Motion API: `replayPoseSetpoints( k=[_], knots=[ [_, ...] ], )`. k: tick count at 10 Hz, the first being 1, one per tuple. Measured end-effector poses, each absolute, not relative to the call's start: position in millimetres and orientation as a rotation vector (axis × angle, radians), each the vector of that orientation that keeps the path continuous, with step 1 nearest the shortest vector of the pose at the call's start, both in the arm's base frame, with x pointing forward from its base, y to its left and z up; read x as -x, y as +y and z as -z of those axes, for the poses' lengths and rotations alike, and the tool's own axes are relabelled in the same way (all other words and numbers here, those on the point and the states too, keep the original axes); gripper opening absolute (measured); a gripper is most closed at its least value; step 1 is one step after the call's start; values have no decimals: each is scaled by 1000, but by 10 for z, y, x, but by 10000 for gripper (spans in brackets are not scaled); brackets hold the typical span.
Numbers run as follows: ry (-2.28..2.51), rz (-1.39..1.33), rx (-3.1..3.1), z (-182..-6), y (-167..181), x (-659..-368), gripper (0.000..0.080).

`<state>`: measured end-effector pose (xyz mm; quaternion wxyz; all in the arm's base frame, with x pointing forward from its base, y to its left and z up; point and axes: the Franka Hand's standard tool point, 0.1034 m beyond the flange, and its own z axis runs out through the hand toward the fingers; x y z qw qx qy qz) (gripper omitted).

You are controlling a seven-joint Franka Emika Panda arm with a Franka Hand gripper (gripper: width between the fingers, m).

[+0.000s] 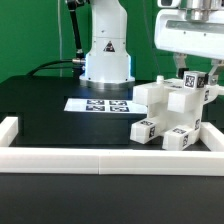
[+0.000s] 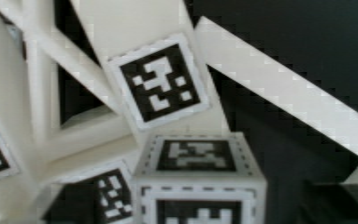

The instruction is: Assemble chair

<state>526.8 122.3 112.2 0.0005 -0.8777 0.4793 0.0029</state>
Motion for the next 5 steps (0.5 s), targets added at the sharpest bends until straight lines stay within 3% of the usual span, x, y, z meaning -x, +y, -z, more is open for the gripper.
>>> replayPoseSetpoints(
  k=[1, 2, 5],
  knots=[
    [1445, -9, 2793, -1114, 1246, -5251, 616],
    [1340, -5, 2850, -1118, 1282, -5242, 639],
    [853, 42, 3009, -1152, 1347, -5245, 648]
  ],
)
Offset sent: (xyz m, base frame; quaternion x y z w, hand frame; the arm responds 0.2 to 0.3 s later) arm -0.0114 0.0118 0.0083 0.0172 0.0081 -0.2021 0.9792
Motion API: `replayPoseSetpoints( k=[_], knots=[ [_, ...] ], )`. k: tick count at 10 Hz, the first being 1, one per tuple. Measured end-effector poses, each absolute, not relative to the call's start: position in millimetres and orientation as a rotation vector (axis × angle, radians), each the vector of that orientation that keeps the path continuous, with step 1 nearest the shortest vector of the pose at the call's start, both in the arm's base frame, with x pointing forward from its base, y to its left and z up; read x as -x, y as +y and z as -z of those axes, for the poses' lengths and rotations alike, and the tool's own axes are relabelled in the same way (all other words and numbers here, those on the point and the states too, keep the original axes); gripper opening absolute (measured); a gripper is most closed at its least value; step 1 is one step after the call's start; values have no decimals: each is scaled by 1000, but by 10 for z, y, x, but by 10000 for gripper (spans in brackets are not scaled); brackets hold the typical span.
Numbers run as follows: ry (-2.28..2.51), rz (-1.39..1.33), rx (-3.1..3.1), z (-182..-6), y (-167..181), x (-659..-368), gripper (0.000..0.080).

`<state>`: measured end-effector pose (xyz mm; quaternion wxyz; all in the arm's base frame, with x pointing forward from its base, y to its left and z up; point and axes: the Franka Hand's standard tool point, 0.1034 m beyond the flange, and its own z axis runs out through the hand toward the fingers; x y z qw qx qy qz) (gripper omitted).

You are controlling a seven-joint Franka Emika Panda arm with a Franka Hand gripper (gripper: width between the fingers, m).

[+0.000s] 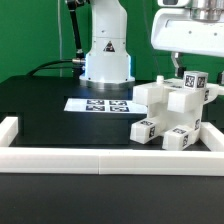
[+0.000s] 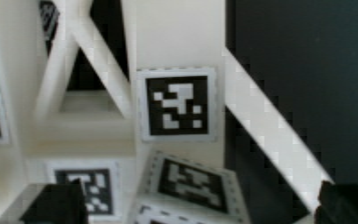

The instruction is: Assemble chair

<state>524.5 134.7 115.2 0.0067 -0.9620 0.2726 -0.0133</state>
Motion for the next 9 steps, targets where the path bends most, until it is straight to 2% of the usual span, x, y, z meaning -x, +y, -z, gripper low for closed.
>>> replayPoseSetpoints(
  k=[9],
  knots=[
    [-192, 62, 3133, -1160, 1239, -5268, 649]
  ],
)
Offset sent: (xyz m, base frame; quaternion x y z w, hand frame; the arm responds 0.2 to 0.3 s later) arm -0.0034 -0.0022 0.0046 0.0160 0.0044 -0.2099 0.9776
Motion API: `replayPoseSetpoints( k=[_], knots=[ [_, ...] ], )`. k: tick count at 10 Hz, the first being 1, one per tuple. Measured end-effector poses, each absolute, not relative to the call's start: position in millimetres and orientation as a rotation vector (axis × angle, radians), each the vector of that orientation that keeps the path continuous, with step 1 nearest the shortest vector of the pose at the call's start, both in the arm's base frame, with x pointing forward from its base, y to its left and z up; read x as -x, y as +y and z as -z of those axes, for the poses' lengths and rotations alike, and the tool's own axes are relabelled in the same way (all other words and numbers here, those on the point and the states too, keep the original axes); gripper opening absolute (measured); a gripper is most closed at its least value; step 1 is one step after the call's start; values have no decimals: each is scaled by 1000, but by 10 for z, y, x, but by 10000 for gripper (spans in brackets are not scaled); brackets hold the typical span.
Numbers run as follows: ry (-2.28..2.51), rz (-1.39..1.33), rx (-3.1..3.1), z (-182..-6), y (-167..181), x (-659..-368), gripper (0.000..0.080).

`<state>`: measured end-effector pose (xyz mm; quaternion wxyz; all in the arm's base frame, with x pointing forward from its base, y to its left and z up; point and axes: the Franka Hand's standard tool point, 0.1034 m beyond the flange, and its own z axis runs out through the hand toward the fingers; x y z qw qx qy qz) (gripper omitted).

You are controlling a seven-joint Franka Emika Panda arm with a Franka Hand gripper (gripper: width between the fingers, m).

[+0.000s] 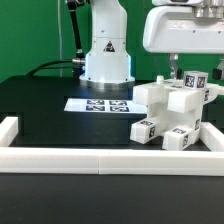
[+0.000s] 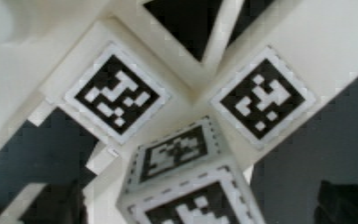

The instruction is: Assemble chair

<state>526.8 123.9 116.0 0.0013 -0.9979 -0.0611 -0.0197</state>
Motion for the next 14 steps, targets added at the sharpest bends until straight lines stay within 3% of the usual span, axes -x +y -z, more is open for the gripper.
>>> replayPoseSetpoints(
  k=[3, 6, 8, 14],
  knots=[
    [-360, 61, 3122, -1155, 1228, -5268, 649],
    [-299, 61, 3127, -1155, 1227, -5268, 285],
    [-246, 60, 3129, -1154, 1230, -5267, 287],
    [538, 56, 3081, -1155, 1229, -5272, 287]
  ],
)
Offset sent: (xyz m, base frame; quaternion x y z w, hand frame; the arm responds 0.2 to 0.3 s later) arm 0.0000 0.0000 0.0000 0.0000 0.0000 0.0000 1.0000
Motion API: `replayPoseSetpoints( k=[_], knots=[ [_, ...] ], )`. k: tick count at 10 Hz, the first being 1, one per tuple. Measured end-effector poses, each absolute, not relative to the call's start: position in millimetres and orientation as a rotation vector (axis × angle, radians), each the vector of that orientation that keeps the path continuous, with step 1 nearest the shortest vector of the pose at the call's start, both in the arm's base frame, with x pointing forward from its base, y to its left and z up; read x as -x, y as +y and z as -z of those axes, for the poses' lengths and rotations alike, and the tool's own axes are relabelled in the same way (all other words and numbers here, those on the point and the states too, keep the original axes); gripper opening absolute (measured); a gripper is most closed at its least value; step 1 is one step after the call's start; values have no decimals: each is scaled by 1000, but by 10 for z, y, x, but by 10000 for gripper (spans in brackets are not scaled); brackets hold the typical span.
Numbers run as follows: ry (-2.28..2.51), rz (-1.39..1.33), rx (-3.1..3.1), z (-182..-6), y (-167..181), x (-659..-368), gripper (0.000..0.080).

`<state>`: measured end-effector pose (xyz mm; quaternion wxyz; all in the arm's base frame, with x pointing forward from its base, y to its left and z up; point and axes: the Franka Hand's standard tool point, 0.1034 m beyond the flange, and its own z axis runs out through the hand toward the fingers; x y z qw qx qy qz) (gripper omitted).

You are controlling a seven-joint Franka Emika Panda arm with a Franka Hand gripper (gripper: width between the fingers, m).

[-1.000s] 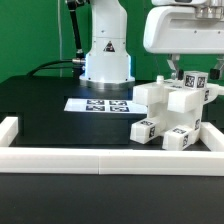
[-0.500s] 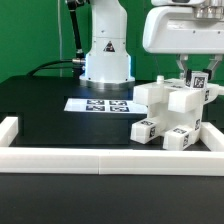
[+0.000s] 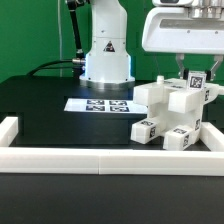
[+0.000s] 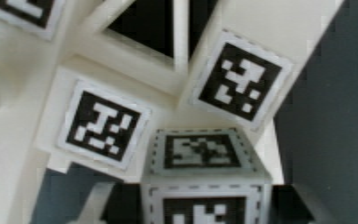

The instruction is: Assemble chair

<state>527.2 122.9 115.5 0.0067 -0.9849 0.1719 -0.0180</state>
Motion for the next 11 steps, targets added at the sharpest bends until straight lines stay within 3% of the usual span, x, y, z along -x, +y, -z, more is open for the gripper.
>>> replayPoseSetpoints(
  k=[11],
  knots=[
    [1594, 22, 2647, -1152, 1243, -5277, 288]
  ],
)
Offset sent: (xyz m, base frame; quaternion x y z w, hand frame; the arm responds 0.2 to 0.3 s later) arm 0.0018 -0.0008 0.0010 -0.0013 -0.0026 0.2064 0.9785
